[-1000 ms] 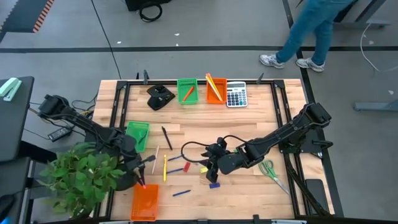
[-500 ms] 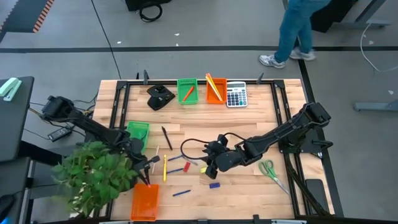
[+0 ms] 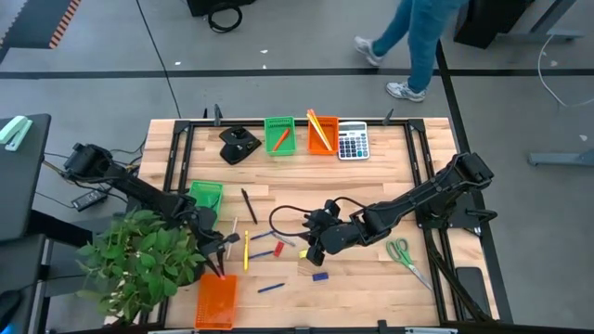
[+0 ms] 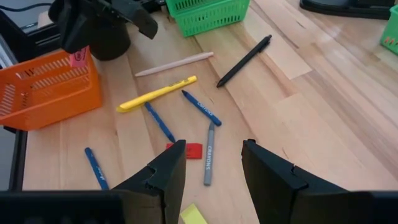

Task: Sort crayons/erasers/pens/pencils in bins
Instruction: Put the pink eraser into the bottom orange bin, then put the yellow pen into the top green bin

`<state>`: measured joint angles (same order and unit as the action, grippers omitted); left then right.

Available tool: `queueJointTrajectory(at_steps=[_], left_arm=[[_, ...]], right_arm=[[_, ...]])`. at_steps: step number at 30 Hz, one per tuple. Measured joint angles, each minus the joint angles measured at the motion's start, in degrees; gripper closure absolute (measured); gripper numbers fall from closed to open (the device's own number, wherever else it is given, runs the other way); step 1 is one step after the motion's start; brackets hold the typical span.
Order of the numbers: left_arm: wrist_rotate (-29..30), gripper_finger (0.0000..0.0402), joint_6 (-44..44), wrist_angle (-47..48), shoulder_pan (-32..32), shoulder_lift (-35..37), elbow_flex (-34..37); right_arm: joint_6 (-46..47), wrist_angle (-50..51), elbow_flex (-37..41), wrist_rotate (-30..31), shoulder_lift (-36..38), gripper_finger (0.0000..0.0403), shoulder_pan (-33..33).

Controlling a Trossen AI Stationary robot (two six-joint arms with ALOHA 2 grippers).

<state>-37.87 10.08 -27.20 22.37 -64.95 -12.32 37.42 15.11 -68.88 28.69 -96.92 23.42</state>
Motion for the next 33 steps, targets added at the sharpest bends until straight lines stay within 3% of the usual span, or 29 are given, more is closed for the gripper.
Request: queueJointTrajectory(at_steps=[4, 10, 13, 17, 22, 26, 33], left_arm=[[-3.01, 0.0362, -0.42, -0.01, 0.08, 0.02, 0.00], [-3.06, 0.0395, -0.47, -0.12, 1.48, 0.02, 0.00], [-2.54, 0.0388, -0.47, 0.00, 1.58, 0.02, 0.00], [2.84, 0.0359, -0.44, 0.08, 0.41, 0.02, 0.00], [9.25, 0.0335, 1.21, 0.05, -4.07, 0.13, 0.00], [10.96, 0.0326, 1.53, -0.51, -9.46, 0.15, 0.00], [15.35, 0.0334, -1.80, -2.06, -19.29, 0.17, -0.02]], right_arm=[[-0.10, 0.00, 0.00, 0.00, 0.00, 0.0241, -0.04], [-0.06, 0.00, 0.00, 0.00, 0.00, 0.0241, -0.04], [-0.34, 0.01, 0.00, 0.03, 0.00, 0.0241, -0.10], [-0.36, 0.00, 0.00, 0.82, 0.00, 0.0241, -0.88], [-2.97, 0.10, -0.08, 1.27, -1.23, 0.0241, -2.88], [-7.92, -0.15, -0.04, 0.42, -4.76, 0.0241, -4.03], [-15.38, -0.03, 0.00, 1.36, -8.17, 0.0241, -7.25]])
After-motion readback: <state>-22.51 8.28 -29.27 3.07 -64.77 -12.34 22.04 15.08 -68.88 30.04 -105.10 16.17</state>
